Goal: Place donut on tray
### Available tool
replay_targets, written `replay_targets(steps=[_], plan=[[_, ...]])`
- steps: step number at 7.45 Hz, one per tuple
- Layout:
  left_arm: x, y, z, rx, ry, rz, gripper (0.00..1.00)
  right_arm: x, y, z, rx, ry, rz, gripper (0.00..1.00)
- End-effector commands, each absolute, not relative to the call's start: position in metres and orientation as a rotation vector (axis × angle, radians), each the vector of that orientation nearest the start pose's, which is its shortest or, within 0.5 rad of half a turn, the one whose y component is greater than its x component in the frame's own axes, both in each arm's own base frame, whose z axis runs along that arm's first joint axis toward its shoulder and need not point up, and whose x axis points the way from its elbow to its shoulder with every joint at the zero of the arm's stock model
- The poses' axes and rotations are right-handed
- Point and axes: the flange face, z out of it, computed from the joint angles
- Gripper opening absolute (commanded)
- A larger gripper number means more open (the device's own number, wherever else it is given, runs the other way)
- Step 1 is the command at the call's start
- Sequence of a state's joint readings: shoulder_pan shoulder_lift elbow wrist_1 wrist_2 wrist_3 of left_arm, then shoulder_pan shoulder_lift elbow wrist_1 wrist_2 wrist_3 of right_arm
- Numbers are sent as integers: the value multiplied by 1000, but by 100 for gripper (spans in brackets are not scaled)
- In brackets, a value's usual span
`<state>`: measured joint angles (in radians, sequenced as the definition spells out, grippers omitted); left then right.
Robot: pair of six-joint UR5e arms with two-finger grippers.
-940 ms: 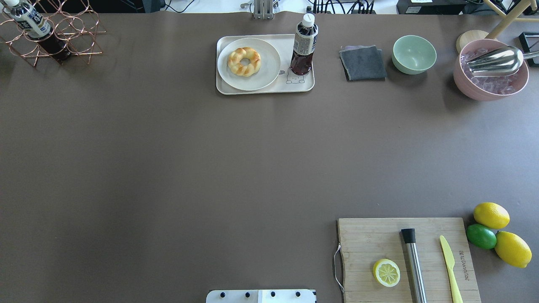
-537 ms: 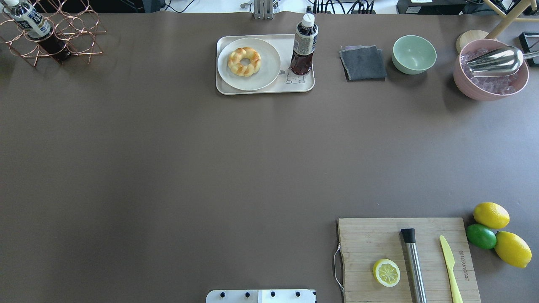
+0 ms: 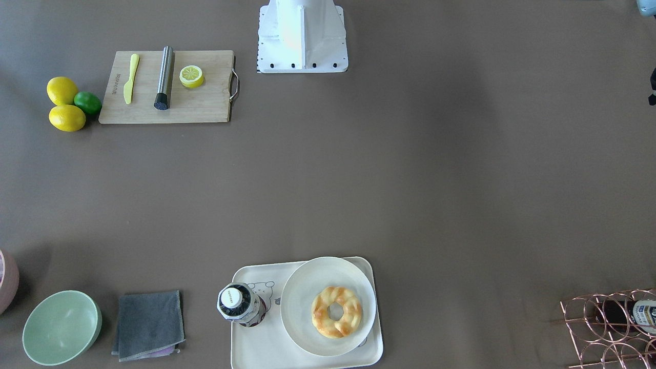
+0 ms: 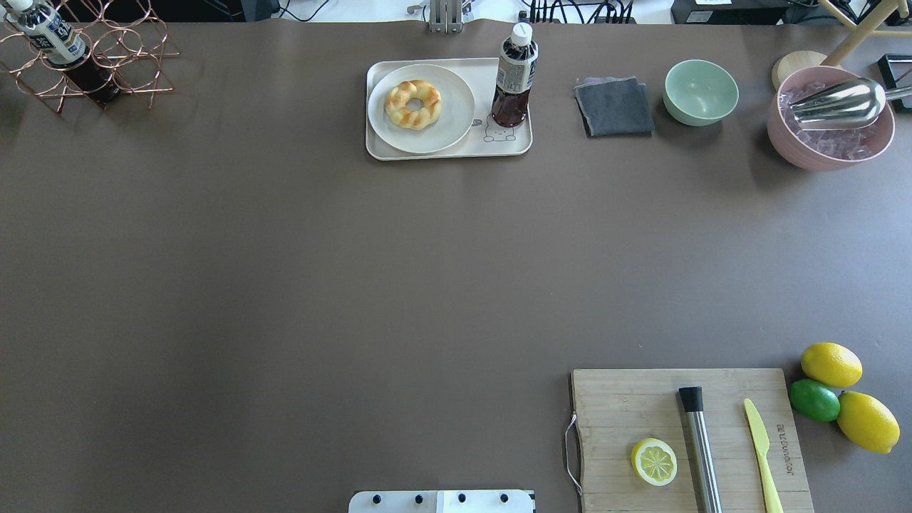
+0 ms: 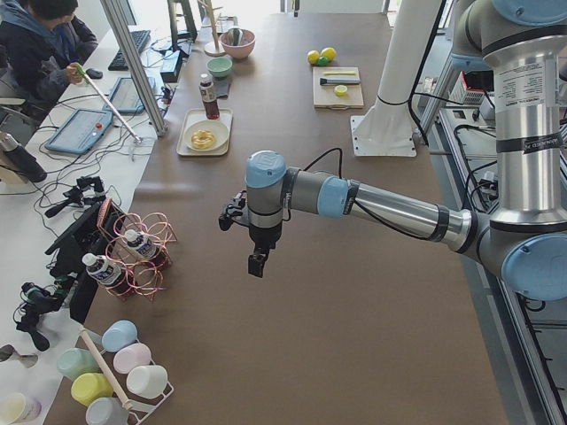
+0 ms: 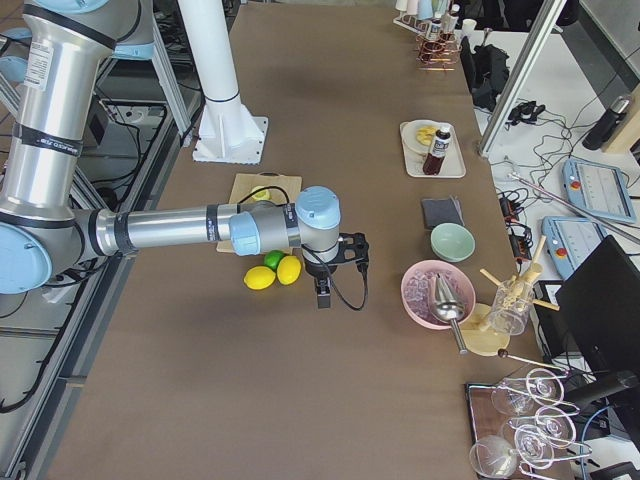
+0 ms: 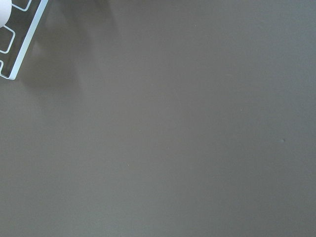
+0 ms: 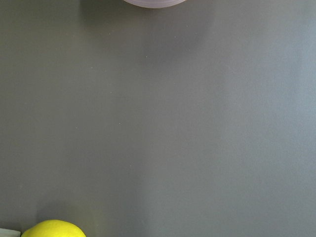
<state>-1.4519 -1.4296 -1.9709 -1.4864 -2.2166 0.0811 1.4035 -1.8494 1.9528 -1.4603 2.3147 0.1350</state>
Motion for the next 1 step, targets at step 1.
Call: replay_targets(steps=[1], plan=[[-22, -437, 544, 157, 649, 248, 98, 1, -392, 581, 91, -764, -110, 100]])
